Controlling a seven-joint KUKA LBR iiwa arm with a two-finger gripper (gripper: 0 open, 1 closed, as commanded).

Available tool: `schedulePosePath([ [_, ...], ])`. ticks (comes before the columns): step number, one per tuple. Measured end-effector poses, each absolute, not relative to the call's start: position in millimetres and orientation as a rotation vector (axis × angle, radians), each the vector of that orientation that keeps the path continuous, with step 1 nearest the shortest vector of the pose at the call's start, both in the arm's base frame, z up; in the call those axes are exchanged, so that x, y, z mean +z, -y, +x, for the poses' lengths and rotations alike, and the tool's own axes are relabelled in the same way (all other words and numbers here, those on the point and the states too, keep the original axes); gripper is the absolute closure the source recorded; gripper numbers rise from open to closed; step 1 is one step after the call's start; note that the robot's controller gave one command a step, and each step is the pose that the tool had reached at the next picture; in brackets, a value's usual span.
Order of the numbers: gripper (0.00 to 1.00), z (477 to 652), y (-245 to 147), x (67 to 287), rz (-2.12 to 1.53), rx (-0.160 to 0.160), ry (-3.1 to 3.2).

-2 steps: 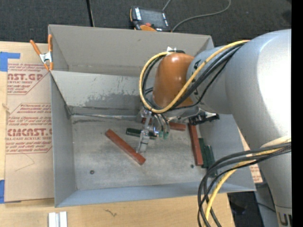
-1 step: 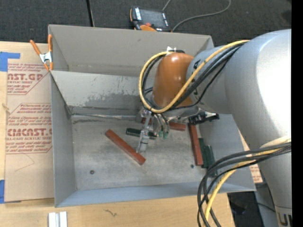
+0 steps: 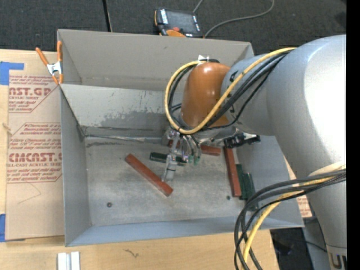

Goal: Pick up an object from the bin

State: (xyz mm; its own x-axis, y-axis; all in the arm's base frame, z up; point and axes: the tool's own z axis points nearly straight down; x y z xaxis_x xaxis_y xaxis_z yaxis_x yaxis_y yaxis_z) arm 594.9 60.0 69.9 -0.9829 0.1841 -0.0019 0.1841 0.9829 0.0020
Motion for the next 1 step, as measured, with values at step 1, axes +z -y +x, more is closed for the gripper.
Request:
schedulePosePath([
  [1, 1.0, 595.2, -60.2, 70.7, 0.29, 0.003, -3.127],
])
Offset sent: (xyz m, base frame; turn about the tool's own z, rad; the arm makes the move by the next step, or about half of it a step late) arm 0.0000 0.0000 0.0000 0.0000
